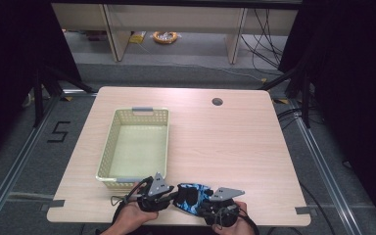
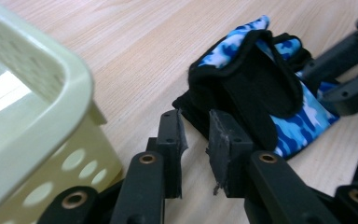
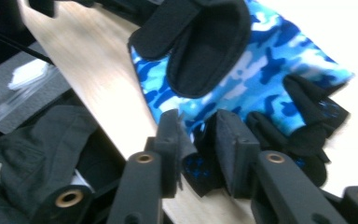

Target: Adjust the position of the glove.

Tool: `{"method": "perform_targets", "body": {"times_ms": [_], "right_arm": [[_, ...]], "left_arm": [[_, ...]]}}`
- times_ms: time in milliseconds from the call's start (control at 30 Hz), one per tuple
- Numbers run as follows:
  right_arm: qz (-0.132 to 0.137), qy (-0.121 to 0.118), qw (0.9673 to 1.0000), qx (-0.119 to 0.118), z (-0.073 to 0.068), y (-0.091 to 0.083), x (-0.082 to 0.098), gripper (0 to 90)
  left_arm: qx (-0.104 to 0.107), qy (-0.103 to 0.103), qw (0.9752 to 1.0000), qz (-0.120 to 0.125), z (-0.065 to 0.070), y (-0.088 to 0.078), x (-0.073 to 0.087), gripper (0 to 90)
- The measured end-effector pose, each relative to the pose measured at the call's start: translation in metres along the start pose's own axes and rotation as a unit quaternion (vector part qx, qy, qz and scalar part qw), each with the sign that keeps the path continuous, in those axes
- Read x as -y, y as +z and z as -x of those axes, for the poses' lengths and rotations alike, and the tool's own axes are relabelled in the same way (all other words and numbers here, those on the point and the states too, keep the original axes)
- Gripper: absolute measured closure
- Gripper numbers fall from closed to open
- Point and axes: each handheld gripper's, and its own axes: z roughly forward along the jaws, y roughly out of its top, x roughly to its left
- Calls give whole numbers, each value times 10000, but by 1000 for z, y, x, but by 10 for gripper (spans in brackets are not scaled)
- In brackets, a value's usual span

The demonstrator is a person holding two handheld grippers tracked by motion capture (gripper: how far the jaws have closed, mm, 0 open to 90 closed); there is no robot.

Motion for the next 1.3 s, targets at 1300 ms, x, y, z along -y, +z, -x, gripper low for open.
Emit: {"method": "perform_targets", "body": {"times_ms": [1300], "right_arm": [[-368,772,9943,634,43,2,-22,496]], "left_arm": [[591,-954,9936,-155,2,8,5,635]]}}
